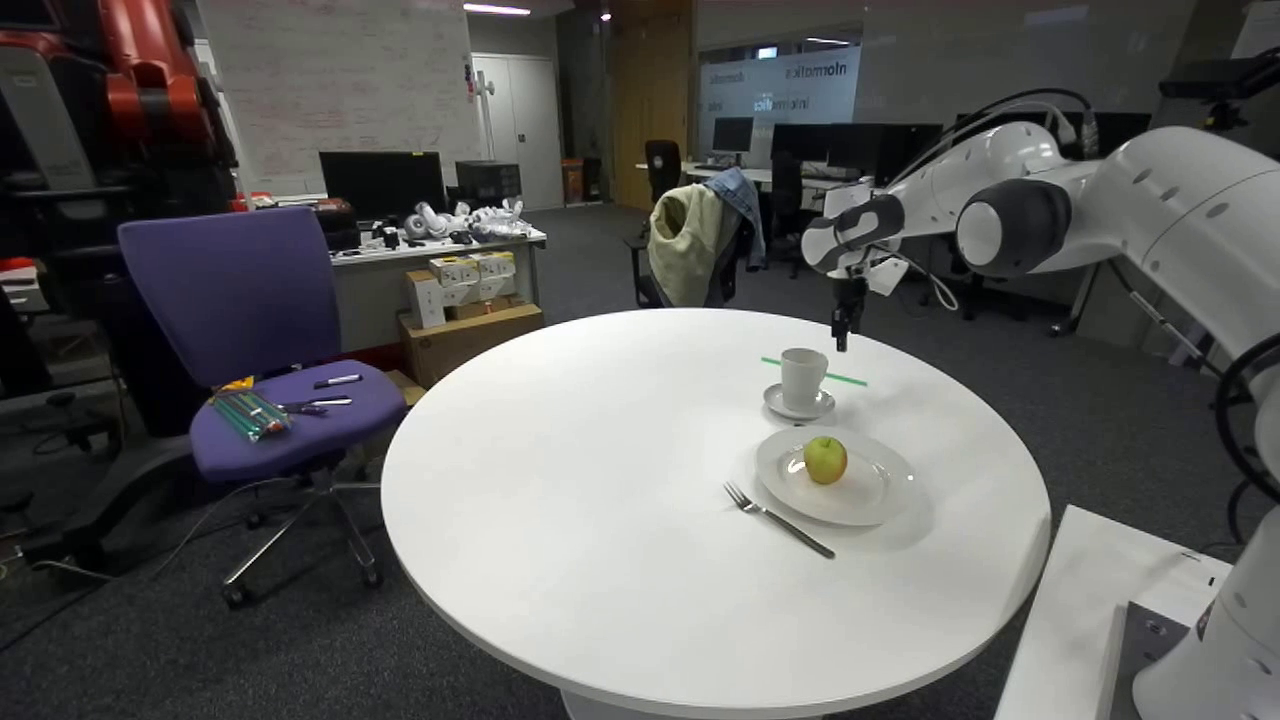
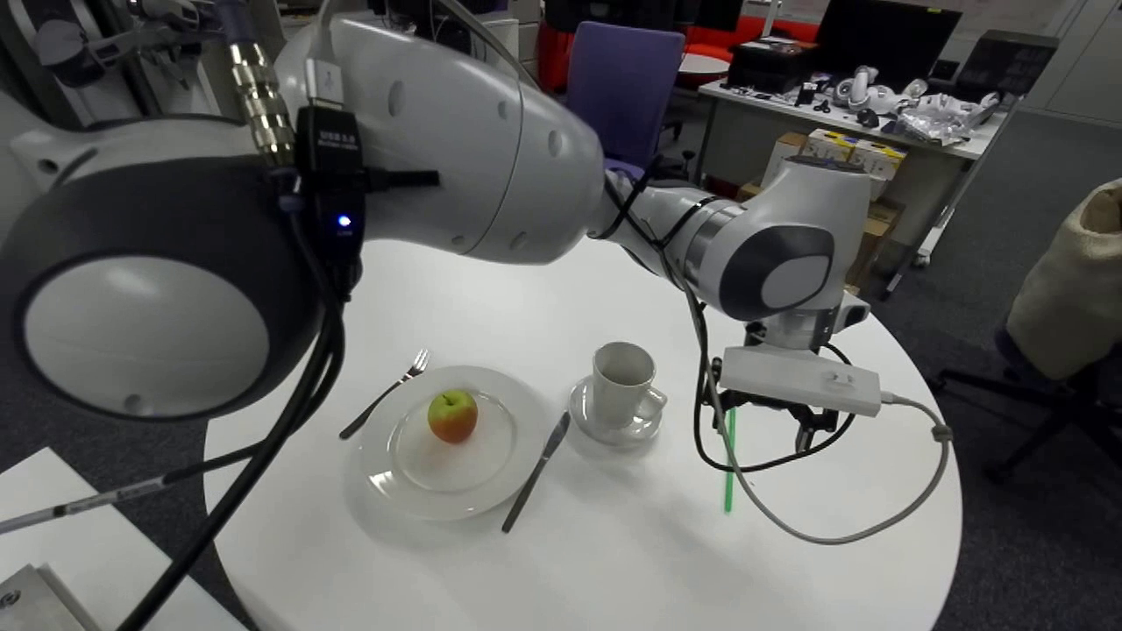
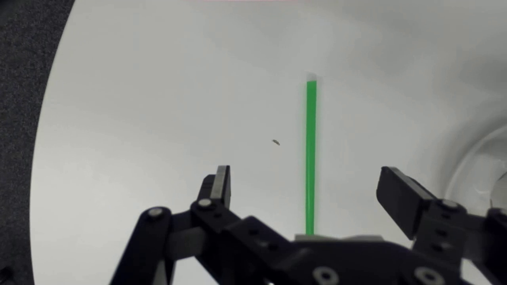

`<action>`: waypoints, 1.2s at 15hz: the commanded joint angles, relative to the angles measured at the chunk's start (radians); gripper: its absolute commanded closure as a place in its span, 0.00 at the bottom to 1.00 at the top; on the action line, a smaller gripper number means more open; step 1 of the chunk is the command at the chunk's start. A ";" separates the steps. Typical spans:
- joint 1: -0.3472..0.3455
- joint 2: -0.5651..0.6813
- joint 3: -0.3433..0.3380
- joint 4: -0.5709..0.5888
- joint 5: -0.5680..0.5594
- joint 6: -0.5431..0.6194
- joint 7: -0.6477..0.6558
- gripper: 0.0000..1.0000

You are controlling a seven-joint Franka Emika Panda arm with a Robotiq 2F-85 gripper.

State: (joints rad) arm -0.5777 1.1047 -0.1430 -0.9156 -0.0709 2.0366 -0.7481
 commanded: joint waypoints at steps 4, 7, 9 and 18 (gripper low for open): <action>-0.034 0.086 0.047 0.153 0.024 -0.138 -0.070 0.00; -0.043 0.117 0.050 0.197 0.025 -0.171 -0.068 0.00; -0.044 0.117 0.040 0.197 0.025 -0.172 -0.036 0.00; -0.024 0.112 0.032 0.138 0.008 -0.124 -0.032 0.00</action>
State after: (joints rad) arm -0.6014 1.2167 -0.1106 -0.7773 -0.0625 1.9122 -0.7799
